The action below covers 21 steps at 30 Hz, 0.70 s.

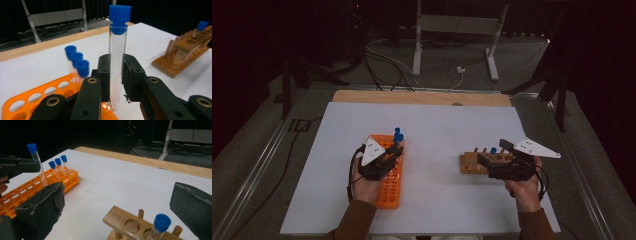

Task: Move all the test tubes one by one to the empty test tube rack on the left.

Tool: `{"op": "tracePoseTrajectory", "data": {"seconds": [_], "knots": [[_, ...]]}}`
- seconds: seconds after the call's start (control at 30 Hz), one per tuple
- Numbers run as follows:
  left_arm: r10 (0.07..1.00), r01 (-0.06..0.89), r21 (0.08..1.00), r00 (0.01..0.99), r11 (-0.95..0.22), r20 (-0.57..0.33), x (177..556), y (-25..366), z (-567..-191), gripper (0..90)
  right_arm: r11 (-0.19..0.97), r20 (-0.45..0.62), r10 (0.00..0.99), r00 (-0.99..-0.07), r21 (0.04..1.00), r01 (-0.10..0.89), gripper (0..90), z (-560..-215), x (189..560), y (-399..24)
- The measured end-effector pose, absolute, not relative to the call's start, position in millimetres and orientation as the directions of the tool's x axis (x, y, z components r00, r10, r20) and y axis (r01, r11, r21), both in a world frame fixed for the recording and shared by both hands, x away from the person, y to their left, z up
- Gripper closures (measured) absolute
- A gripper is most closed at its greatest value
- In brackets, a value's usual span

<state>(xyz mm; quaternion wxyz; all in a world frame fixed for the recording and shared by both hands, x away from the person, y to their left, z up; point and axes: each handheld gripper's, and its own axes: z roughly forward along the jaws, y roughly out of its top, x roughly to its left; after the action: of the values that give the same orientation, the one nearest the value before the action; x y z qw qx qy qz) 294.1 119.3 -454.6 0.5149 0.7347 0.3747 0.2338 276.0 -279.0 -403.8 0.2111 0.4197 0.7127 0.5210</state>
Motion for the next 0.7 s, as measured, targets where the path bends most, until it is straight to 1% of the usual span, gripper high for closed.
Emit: {"op": "tracePoseTrajectory", "data": {"seconds": [0.4, 0.6, 0.7], "knots": [[0.821, 0.346, 0.913, 0.571, -0.217, -0.022, 308.2, 118.0, -469.6, 78.0, 0.101, 0.141, 0.819, -0.557, 0.919, 0.381, 0.0, -404.6, 276.3, -280.6], [0.825, 0.412, 0.870, 0.565, -0.272, -0.009, 310.0, 117.5, -474.4, 77.9, 0.103, 0.138, 0.817, -0.560, 0.921, 0.377, 0.0, -404.4, 276.2, -281.7], [0.832, 0.464, 0.833, 0.555, -0.301, -0.009, 312.7, 115.7, -475.4, 78.0, 0.104, 0.139, 0.816, -0.561, 0.920, 0.379, 0.0, -404.6, 276.2, -280.7]]}}
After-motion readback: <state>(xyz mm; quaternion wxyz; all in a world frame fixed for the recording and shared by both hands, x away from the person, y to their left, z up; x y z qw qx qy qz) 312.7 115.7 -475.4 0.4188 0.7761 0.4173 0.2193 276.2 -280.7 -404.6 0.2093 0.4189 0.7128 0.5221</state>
